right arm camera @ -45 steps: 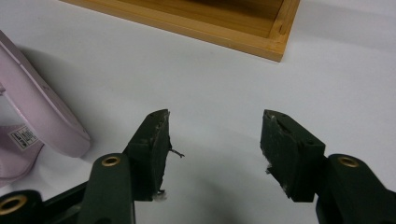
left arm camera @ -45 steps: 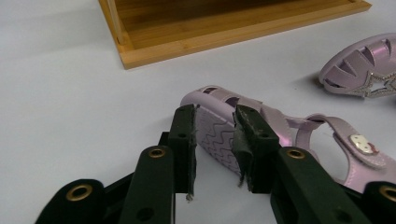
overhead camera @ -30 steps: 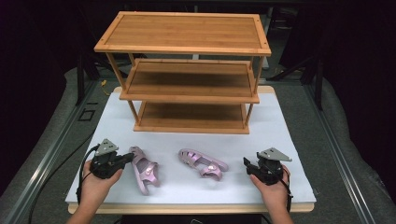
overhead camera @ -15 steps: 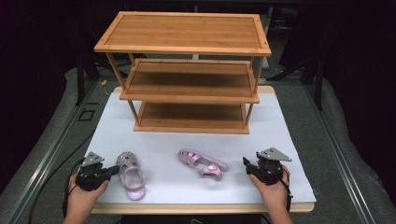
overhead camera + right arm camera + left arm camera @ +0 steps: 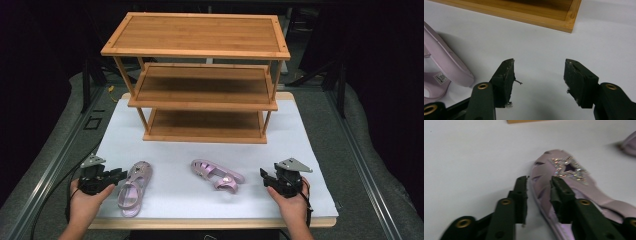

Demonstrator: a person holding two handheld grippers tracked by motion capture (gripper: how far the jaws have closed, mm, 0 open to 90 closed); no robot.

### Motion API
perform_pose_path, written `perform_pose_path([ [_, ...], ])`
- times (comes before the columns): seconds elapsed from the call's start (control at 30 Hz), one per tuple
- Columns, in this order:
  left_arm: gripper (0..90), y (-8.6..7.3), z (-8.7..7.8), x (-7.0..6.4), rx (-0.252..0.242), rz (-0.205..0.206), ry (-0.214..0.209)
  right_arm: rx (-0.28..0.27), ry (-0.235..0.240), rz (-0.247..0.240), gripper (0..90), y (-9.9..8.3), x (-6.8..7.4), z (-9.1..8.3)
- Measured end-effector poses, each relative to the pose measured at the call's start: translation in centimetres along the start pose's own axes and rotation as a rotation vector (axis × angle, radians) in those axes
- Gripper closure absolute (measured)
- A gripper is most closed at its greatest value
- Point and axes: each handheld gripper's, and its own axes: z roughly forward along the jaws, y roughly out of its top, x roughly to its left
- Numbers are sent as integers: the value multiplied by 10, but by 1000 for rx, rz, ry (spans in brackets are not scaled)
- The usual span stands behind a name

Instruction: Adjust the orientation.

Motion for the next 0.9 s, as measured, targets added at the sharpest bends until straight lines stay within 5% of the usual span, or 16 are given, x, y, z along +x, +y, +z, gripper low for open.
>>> perform_pose_path([
  [0.1, 533, 8, -16, -5, 28, 12, -42, -1, 3, 18, 414, 0, -1, -1],
  [0.27, 511, 22, -45, -20, 128, 81, -68, -37, 17, 40, 412, 3, -1, -9],
  [0.47, 495, 18, -42, -30, 262, 128, -43, -48, 32, 43, 405, 5, 4, -10],
  [0.57, 500, 16, -32, -29, 312, 116, -33, -51, 34, 38, 405, 6, 6, -11],
  [0.73, 765, 18, -15, -31, 426, 168, -45, -50, 37, 36, 404, 6, 6, -11],
  [0.9, 826, 29, -13, -34, 404, 214, -4, -54, 69, 70, 405, 6, 4, -12],
])
